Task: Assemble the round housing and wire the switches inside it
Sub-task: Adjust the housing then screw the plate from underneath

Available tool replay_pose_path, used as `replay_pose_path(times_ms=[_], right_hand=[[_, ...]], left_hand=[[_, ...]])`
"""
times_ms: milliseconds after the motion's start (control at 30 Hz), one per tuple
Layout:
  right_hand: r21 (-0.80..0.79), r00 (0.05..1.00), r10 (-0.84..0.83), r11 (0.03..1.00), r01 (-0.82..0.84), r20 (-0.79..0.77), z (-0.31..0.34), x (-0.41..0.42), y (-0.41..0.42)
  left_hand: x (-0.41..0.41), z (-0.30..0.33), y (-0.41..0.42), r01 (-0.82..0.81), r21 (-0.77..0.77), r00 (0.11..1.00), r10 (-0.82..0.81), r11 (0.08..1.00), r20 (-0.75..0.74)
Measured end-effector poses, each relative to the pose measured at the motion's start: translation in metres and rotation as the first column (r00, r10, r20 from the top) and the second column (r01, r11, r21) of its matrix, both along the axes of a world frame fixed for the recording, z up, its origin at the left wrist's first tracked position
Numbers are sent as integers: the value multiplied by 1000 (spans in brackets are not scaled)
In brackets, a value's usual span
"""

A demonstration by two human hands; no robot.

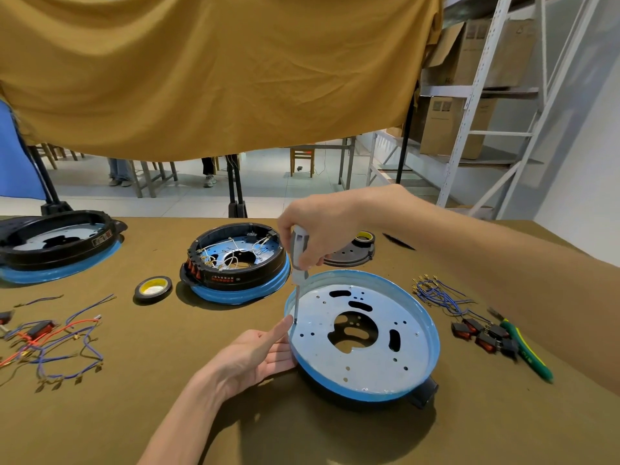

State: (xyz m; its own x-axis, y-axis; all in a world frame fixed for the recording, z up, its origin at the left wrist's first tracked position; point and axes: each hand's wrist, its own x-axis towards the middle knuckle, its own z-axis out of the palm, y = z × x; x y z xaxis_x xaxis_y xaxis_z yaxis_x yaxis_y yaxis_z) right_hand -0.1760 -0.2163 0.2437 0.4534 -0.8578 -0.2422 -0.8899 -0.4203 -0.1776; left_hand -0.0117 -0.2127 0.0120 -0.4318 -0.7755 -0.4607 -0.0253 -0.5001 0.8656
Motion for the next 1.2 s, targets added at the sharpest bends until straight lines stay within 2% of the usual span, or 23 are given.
replay_pose_path(times_ms=[100,433,867,967,1067,1200], right_hand=[[-46,1000,7,999,-6,25,-3,2,-3],[-18,995,-32,999,33,94,-9,-7,-10],[-23,997,-72,997,73,41,-13,-7,-9],[-50,999,-5,999,2,-54,-6,-7,-10],[-56,998,61,997,-62,-25,-5,0,-11],[-44,998,65,997,-64,25,-4,5,-15]], left_hand=[[0,-2,0,1,-1,1000,-1,1000,-2],[1,-4,-3,0,30,999,1,1000,-39],[-1,-1,0,-44,50,998,46,998,-36],[1,-2,0,-27,21,999,28,999,-39],[1,-1,1,-18,3,1000,18,1000,-24],[0,-3,1,-13,-11,1000,13,1000,-22]])
